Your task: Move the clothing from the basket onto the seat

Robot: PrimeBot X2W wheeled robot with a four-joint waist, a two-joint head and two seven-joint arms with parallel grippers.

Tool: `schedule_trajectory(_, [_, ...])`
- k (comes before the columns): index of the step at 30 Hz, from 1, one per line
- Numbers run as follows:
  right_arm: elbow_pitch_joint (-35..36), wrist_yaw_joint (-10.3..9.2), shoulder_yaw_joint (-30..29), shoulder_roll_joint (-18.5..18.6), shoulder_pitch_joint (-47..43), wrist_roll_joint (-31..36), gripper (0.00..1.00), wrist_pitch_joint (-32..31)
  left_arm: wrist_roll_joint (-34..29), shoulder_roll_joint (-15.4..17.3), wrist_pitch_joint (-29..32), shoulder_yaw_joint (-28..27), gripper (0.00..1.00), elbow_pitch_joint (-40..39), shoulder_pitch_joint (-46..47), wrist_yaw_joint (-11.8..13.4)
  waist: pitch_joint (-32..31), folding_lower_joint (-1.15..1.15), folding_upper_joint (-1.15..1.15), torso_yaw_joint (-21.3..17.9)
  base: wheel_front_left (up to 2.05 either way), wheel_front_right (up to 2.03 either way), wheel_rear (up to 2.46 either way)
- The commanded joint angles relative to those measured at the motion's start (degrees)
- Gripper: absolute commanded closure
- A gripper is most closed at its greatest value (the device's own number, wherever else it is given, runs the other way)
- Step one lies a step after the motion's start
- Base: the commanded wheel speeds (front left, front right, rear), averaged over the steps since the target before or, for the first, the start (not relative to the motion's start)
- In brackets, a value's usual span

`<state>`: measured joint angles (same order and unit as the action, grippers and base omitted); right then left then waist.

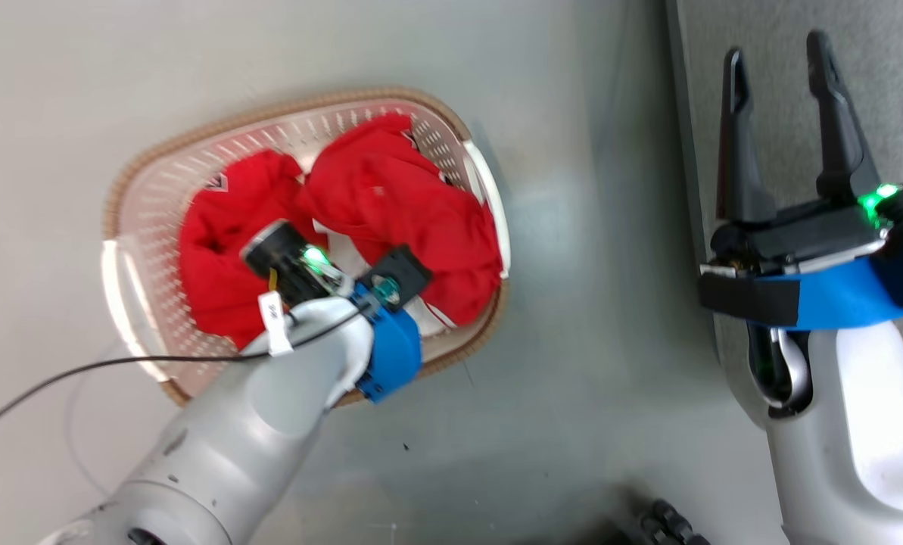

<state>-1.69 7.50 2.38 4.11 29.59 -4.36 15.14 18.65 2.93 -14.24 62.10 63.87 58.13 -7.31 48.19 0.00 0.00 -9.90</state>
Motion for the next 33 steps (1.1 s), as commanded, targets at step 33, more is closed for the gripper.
schedule_trajectory(33, [-4.6, -0.02, -3.0, 1.2, -14.6, 1.2, 0.0, 0.0, 5.5, 0.1, -1.0, -11.2, 1.0, -26.1, -7.8, 3.8, -30.2, 0.0, 0.0, 11.4, 0.0, 0.0, 0.0])
